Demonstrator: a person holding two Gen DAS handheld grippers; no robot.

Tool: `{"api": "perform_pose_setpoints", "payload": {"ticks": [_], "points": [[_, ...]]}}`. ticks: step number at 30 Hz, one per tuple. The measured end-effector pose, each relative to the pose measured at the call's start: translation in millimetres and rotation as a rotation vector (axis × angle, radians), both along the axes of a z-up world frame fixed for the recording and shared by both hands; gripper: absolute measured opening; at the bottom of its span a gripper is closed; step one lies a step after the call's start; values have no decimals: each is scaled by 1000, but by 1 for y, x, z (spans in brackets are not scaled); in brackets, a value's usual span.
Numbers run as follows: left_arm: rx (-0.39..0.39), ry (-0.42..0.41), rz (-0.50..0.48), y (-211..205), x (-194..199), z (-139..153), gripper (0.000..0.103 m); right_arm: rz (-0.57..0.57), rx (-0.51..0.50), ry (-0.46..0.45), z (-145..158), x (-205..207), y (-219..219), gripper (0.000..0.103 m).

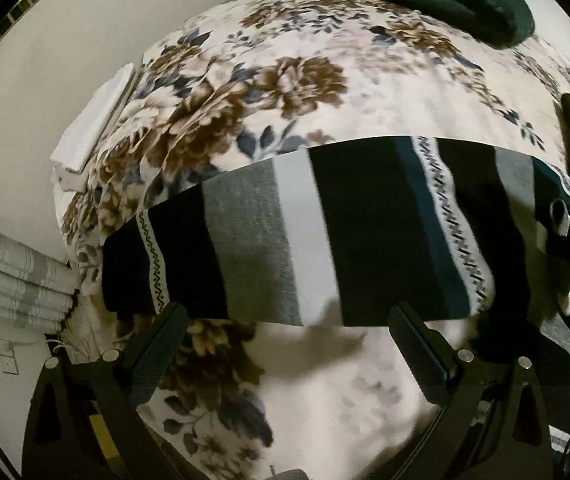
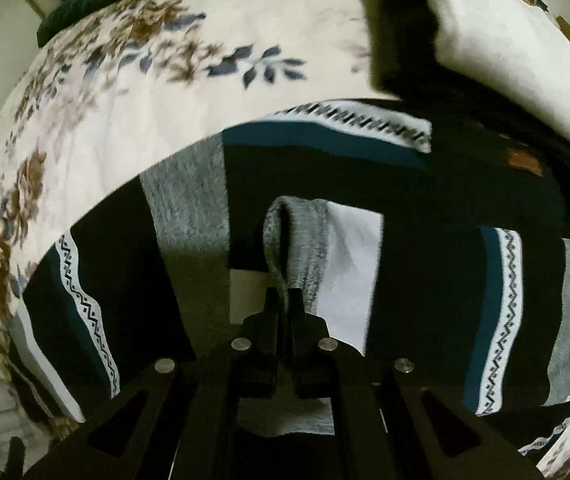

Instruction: Fold small clothes

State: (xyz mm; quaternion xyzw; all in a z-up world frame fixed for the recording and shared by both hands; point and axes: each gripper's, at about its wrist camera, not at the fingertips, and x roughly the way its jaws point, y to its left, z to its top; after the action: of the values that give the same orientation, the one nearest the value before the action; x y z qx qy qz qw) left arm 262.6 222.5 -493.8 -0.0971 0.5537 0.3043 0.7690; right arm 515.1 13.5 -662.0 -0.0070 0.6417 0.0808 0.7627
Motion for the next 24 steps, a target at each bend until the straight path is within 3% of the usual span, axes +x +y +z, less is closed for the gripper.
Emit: {"api": "perform_pose_setpoints", "payload": {"ticks": [4, 5, 6, 8, 9, 15, 19, 24], "points": [[-28, -7, 32, 17, -5, -1, 103, 20, 42, 43, 4, 1, -6, 8], [-37, -14, 42, 23, -8, 1, 103, 19, 100, 72, 8, 1, -15, 16], [-45, -20, 49, 28, -11, 3, 103, 7, 157, 100, 15, -1, -26, 33], [-73, -34, 74, 43, -23, 7, 103, -36, 203, 96, 31, -9, -50, 56], [-84, -39, 87, 48, -28, 9, 103, -62, 213, 87, 42, -15, -66, 61], [-188, -41, 218, 99, -69, 4, 103, -185, 177, 94, 63, -44, -135, 66], [-247, -64, 335, 128, -94, -8, 103, -238, 128, 122, 47, -53, -155, 68], [-435, -173, 529, 167, -121, -38, 103, -269, 103, 138, 27, -50, -149, 68]]}}
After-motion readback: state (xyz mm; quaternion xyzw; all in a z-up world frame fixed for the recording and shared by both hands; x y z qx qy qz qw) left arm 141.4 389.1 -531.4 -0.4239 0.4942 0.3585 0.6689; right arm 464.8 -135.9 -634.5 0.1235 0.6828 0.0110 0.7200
